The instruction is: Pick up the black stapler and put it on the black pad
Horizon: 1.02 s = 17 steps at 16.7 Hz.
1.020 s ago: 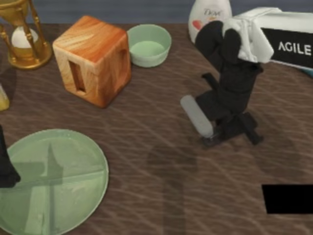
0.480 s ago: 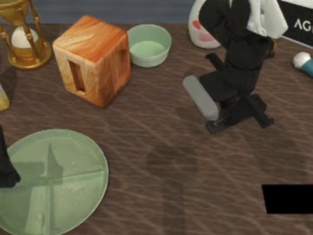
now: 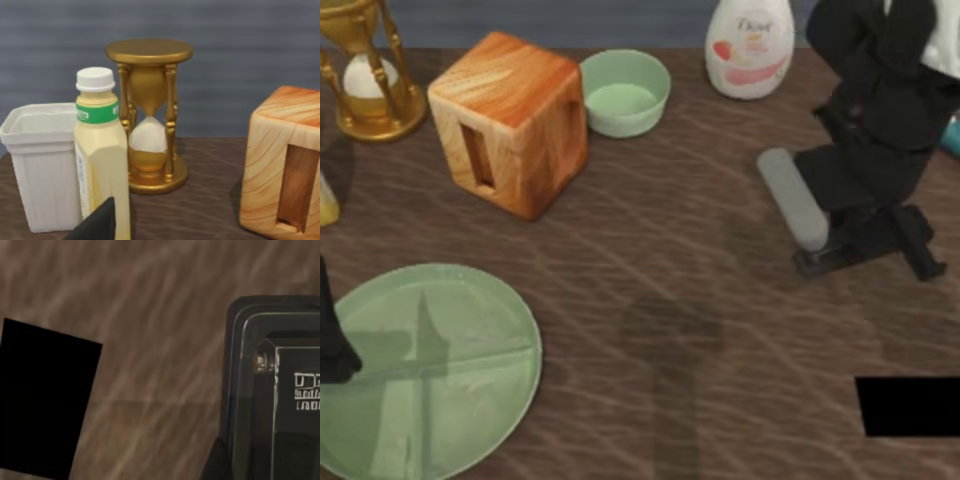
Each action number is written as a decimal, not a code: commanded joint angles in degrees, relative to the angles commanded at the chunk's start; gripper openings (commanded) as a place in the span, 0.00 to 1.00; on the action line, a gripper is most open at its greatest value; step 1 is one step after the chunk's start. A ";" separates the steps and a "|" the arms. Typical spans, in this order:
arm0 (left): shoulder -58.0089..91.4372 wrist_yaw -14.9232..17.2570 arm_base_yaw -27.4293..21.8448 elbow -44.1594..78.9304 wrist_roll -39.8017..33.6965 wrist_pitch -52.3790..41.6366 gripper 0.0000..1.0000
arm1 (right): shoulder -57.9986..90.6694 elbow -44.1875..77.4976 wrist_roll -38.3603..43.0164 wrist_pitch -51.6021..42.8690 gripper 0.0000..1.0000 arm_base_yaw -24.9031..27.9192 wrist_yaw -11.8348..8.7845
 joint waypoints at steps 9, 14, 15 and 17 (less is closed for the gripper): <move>0.00 0.00 0.00 0.00 0.00 0.00 1.00 | -24.33 -28.17 5.93 4.05 0.00 -8.85 -2.14; 0.00 0.00 0.00 0.00 0.00 0.00 1.00 | -24.74 -28.64 6.16 3.98 0.00 -8.88 -2.12; 0.00 0.00 0.00 0.00 0.00 0.00 1.00 | -24.69 -28.73 6.17 4.13 0.00 -8.87 -2.12; 0.00 0.00 0.00 0.00 0.00 0.00 1.00 | -23.99 -29.97 6.31 6.25 0.00 -8.82 -2.15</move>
